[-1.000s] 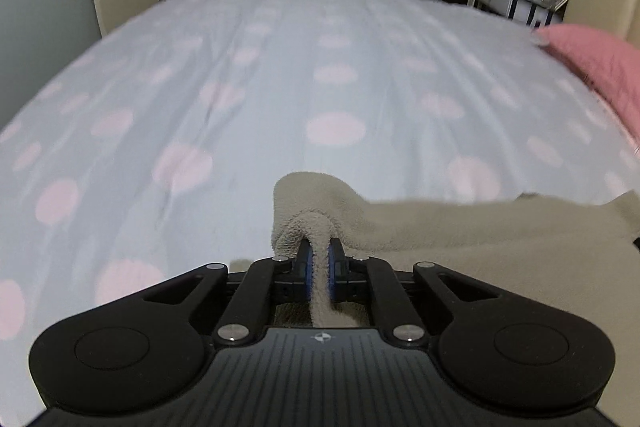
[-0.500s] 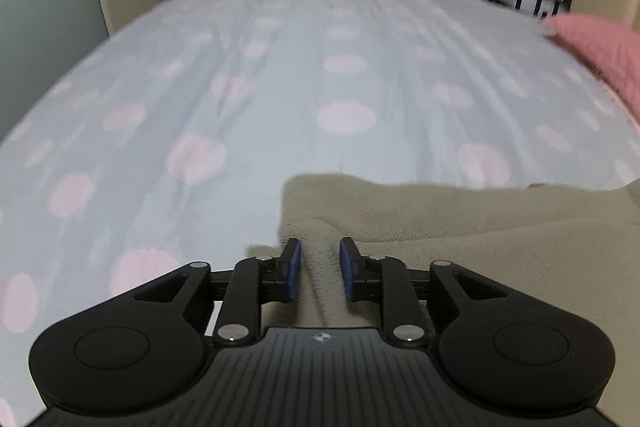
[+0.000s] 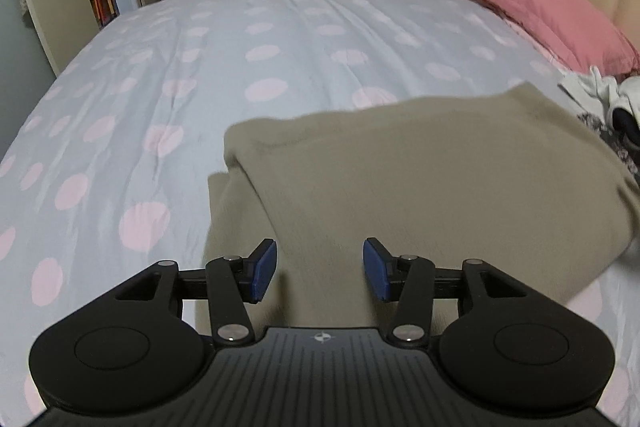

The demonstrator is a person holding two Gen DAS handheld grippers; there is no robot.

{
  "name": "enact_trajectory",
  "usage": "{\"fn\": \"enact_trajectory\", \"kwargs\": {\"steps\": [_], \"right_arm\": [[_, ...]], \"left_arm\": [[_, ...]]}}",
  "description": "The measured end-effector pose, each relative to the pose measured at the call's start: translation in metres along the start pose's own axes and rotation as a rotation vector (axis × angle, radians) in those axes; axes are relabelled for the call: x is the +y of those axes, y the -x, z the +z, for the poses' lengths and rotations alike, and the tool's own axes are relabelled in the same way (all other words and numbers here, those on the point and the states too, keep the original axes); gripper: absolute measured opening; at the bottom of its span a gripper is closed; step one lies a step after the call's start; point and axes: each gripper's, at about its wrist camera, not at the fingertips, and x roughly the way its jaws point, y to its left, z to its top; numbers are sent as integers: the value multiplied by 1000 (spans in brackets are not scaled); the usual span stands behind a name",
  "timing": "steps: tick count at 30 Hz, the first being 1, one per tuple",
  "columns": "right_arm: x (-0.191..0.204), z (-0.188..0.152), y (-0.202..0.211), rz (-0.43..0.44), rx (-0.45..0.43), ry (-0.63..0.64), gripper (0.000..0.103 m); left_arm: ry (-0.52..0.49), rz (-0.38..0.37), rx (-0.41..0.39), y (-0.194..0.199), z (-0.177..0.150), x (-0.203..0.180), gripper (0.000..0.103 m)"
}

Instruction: Fold clothes

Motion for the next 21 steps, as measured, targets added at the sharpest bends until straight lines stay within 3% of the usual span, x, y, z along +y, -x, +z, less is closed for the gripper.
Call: {"fn": "enact_trajectory", "kwargs": {"steps": [3,12,21], "right_arm": [[-5,-9,-6,-8,33,-40,38],[0,-10,-47,19,144,71,39],[-2,-12,-73,31,196,69,40]], "left_arm": [[59,-31,49,-12,-3,7,46],[142,-79,141,-43,-8,24,50],[151,-112,171,-57,-10,30,52]]}}
